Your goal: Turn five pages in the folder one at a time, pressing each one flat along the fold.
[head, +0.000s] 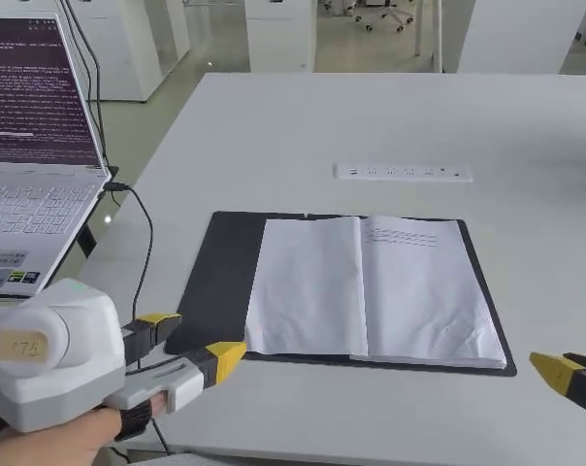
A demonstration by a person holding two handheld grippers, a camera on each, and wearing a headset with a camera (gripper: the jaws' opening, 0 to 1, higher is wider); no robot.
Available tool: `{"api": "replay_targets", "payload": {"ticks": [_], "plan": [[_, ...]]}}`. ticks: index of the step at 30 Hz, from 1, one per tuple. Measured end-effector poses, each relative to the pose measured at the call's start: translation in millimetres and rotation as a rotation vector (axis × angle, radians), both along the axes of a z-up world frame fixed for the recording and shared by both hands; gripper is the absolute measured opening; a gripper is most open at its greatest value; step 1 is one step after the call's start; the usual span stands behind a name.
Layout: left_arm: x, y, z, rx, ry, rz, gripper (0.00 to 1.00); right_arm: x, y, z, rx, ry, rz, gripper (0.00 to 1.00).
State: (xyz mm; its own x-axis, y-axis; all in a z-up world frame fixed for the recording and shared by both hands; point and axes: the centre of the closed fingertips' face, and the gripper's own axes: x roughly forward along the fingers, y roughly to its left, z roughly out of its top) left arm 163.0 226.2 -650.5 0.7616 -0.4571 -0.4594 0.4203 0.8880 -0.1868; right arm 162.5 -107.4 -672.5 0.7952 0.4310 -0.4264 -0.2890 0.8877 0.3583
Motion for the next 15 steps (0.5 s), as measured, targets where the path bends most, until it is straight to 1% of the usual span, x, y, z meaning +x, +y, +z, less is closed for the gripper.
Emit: {"api": "replay_targets", "payload": {"ticks": [3, 5, 6, 9, 11, 12, 15], "plan": [[4.9, -4.0, -3.7, 0.005, 0.001, -0.007, 0.51, -0.4, -2.2, -2.1, 0.007, 0.007, -0.006, 0.29], [7.7, -8.2, -7.0, 0.007, 0.008, -0.013, 0.5, -0.1, -3.3, -3.0, 0.007, 0.008, -0.011, 0.28], [9.1, -10.1, -8.1, 0.011, 0.004, -0.017, 0.5, 0.2, -4.3, -4.2, 0.011, 0.012, -0.014, 0.28], [15.4, -20.5, -17.8, 0.02, 0.016, -0.039, 0.5, 1.2, -5.8, -5.3, 0.02, 0.013, -0.021, 0.28], [18.8, -28.2, -21.5, 0.029, 0.015, -0.056, 0.5, 2.0, -5.6, -5.0, 0.028, 0.012, -0.023, 0.28], [21.0, -34.5, -24.1, 0.033, 0.02, -0.069, 0.5, 2.6, -5.7, -5.2, 0.027, 0.011, -0.024, 0.28], [30.4, -45.3, -31.4, 0.045, 0.012, -0.1, 0.49, 4.5, -6.1, -7.8, 0.029, 0.018, -0.023, 0.28]]}}
